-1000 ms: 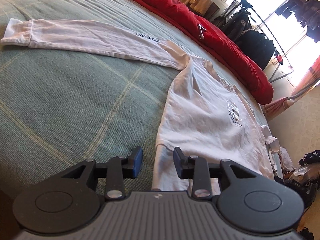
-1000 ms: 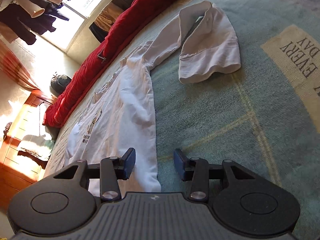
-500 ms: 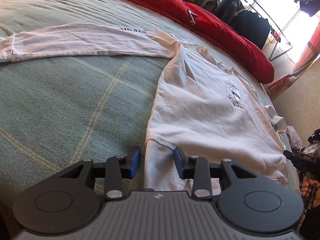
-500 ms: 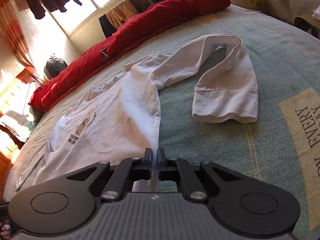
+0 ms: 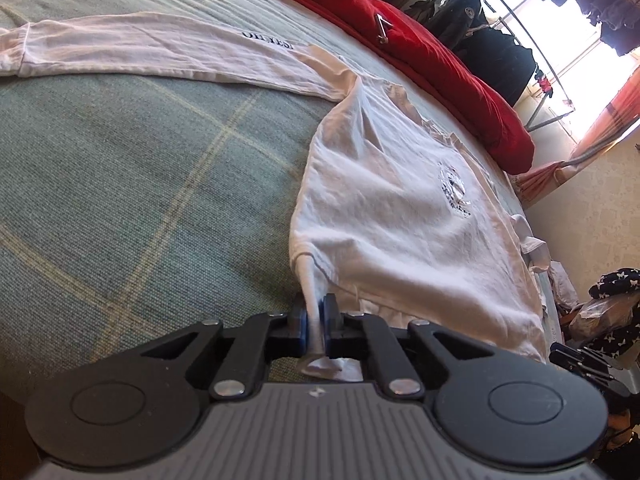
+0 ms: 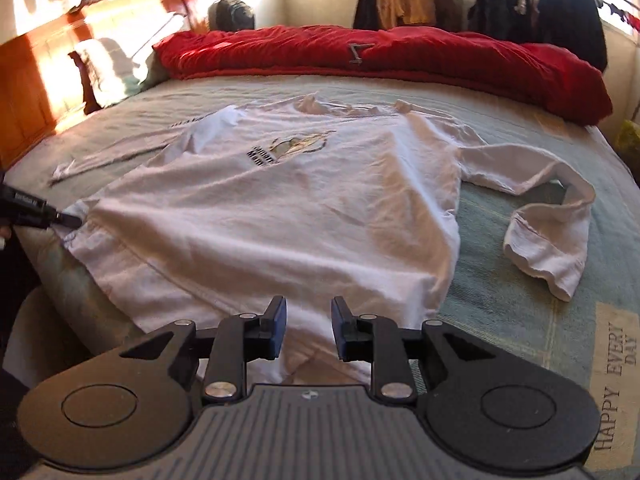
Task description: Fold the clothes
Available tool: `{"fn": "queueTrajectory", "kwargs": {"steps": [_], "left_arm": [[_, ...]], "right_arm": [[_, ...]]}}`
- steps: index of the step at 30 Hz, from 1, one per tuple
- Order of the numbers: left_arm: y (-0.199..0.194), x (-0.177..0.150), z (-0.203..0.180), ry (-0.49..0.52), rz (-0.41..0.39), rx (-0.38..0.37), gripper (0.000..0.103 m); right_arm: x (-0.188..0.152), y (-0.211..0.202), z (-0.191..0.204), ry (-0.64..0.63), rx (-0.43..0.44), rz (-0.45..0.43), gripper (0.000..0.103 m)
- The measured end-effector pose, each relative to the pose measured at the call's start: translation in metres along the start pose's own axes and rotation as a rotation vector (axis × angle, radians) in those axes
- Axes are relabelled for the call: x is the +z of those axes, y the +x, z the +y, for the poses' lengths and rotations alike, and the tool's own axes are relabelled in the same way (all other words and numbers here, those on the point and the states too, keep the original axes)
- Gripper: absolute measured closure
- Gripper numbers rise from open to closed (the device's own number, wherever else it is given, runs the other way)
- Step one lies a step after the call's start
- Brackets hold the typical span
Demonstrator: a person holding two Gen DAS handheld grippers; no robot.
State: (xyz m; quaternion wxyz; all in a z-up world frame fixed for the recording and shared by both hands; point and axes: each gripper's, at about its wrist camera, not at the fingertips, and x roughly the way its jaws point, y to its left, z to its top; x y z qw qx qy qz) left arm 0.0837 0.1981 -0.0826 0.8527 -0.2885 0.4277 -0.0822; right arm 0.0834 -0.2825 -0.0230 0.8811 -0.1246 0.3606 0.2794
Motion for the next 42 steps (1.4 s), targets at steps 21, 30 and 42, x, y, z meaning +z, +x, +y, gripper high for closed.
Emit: {"fn": "queueTrajectory", "kwargs": {"steps": [21,30,42], "left_arm": [[0.005,-0.073,-0.179,0.974,-0.042,-0.021,0.048],[0.066,-0.064,-0.155,0.705,0.114,-0.050,0.052],[0.051,-0.020,-0.155,0.681,0.009,-0.058,0.049]], "right_arm": [[0.003,0.014,0.101,-0.501,0.064,0.036,0.061],[0.021,0.071,0.048,0.030,0.129,0.071,0.055],[0.045,0.048,0.041,0.052,0.092,-0.021,0.038]]}}
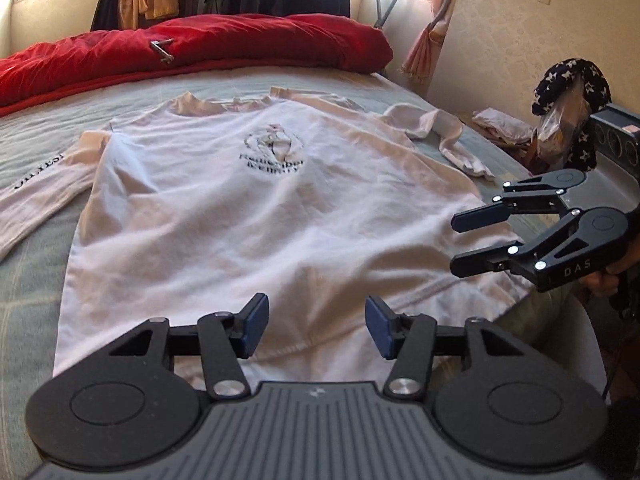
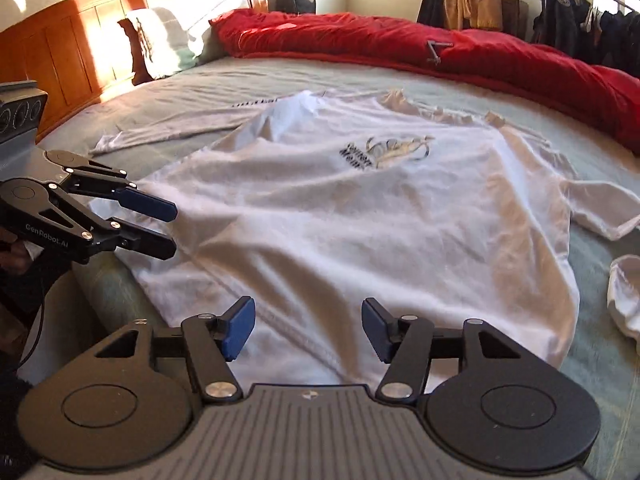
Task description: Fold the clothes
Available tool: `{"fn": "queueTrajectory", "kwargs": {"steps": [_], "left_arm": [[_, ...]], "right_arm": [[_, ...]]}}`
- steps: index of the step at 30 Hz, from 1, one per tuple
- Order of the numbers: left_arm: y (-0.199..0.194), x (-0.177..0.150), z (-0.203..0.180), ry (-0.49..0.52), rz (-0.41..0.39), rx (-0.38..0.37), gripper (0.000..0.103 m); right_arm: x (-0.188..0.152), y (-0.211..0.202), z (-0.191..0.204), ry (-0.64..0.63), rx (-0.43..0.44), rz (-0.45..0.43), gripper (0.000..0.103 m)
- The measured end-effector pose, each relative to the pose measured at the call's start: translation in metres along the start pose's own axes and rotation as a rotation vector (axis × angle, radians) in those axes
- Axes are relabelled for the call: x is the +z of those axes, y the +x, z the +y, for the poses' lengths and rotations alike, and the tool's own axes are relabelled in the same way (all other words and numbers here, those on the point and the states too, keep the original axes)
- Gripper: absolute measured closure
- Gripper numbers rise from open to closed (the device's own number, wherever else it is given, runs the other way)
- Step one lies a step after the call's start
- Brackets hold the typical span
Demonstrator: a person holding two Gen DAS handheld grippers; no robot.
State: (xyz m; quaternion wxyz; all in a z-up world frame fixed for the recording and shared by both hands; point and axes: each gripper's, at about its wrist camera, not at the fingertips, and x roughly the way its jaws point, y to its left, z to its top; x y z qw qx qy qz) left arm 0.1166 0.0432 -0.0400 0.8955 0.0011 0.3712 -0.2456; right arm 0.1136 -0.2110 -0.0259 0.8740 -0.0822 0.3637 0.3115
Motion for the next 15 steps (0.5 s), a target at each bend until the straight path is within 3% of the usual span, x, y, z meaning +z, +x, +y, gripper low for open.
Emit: {"fn": "queueTrajectory", "kwargs": {"steps": [3,5,6,8,9,13,15], "left_arm": [[0.026,-0.001,0.014,-0.062,0.059,0.044,0.051],[0.022,-0.012,0.013,-0.078,0.047,0.044,0.050],[0.020,-0.018,0.013,-0.086,0.041,0.044,0.049],[0.011,-0.029,0.011,-0.101,0.034,0.039,0.047],[0.005,-0.033,0.010,-0.100,0.033,0.036,0.047],[-0.009,-0.022,0.015,-0.087,0.042,0.024,0.047],[-0.015,-0.004,0.023,-0.085,0.007,0.036,0.047]], "right_arm": [[0.008,0.033,-0.009,0.060,-0.030,0.052,0.038],[0.000,0.046,-0.010,0.085,-0.042,0.076,0.032],[-0.006,0.046,-0.008,0.080,-0.043,0.056,0.028],[-0.015,0.045,-0.006,0.095,-0.033,0.042,0.005],[-0.018,0.046,-0.005,0.094,-0.034,0.039,0.000],[-0.021,0.050,0.004,0.073,-0.058,0.053,0.000],[-0.013,0.049,0.002,0.088,-0.048,0.078,0.000]]}}
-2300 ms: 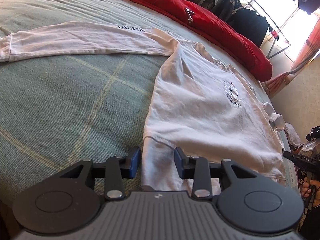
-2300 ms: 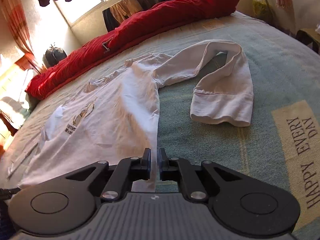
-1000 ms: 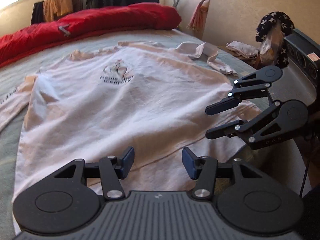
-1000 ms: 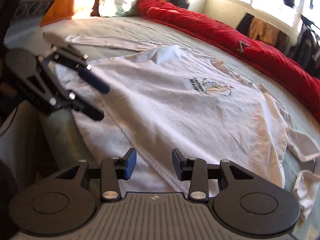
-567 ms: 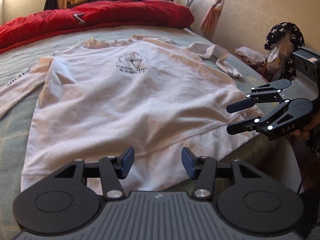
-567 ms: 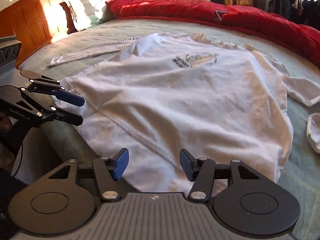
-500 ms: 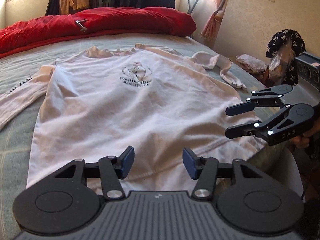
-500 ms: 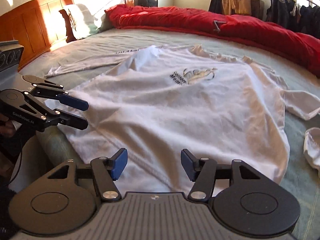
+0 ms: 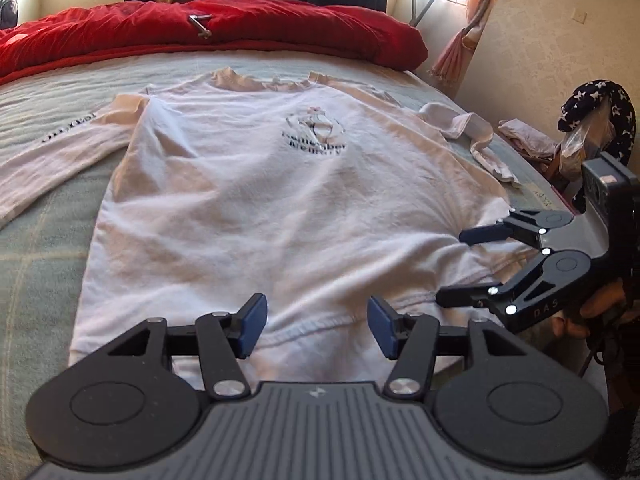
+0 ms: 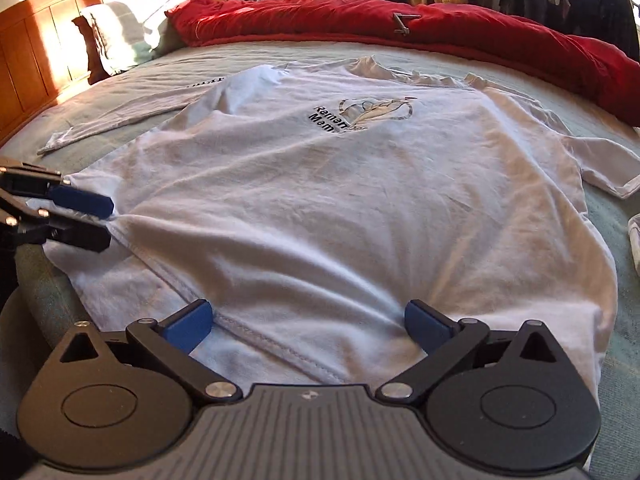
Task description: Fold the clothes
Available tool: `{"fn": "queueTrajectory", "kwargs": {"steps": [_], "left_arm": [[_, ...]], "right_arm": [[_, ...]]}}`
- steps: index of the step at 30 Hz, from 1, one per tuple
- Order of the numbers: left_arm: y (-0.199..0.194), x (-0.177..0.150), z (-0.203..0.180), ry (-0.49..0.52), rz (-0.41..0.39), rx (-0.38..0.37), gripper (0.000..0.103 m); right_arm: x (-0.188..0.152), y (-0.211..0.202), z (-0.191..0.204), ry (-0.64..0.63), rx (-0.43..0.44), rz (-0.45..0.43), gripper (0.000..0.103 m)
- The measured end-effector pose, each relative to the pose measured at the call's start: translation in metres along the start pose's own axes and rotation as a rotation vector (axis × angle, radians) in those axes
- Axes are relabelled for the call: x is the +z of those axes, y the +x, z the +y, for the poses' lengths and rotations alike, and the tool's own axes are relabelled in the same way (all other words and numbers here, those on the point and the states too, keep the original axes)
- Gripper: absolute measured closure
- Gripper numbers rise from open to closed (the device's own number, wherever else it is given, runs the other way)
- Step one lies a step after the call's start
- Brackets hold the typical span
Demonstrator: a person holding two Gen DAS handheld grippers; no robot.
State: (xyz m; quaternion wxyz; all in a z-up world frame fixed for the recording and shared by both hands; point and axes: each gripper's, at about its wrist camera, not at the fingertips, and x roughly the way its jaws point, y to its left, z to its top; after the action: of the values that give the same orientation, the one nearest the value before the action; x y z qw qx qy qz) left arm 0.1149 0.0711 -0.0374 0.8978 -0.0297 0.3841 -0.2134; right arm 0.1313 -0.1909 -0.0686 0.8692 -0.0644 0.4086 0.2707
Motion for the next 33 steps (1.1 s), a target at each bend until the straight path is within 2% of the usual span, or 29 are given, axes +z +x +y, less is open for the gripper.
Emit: {"fn": "queueTrajectory", "kwargs": {"steps": [3,5,9,12,15,18,22,23,24,26,30,33], "left_arm": [[-0.004,0.030,0.024,-0.039,-0.078,0.021,0.046],[0.000,0.048,0.053,-0.138,-0.113,0.022,0.048],[0.033,0.068,0.137,-0.470,-0.115,-0.027,0.052],[0.060,0.059,0.184,-0.722,-0.120,-0.121,0.052],[0.084,0.050,0.208,-0.868,-0.133,-0.191,0.052],[0.097,0.047,0.222,-0.929,-0.191,-0.171,0.050],[0.106,0.051,0.230,-0.963,-0.253,-0.141,0.050],[0.107,0.055,0.228,-0.944,-0.258,-0.111,0.057],[0.108,0.059,0.226,-0.917,-0.261,-0.066,0.074],[0.109,0.067,0.222,-0.851,-0.265,0.051,0.100],[0.098,0.077,0.235,-0.832,-0.332,0.184,0.102],[0.089,0.085,0.245,-0.816,-0.361,0.241,0.102]], "right_arm": [[0.008,-0.012,-0.010,0.087,0.038,-0.012,0.000],[0.009,-0.021,-0.017,0.140,0.054,-0.037,0.000],[0.005,-0.034,-0.026,0.193,0.031,-0.091,0.000],[0.003,-0.037,-0.035,0.253,0.021,-0.106,0.000],[0.005,-0.035,-0.042,0.282,-0.002,-0.106,0.000],[0.009,-0.032,-0.047,0.294,-0.030,-0.111,0.000],[0.012,-0.027,-0.053,0.313,-0.041,-0.118,0.000],[0.012,-0.025,-0.053,0.312,-0.046,-0.115,0.000],[0.013,-0.022,-0.053,0.311,-0.051,-0.110,0.000],[0.014,-0.019,-0.053,0.308,-0.062,-0.105,0.000],[0.015,-0.018,-0.052,0.309,-0.044,-0.114,0.000],[0.017,-0.019,-0.050,0.289,-0.052,-0.124,0.000]]}}
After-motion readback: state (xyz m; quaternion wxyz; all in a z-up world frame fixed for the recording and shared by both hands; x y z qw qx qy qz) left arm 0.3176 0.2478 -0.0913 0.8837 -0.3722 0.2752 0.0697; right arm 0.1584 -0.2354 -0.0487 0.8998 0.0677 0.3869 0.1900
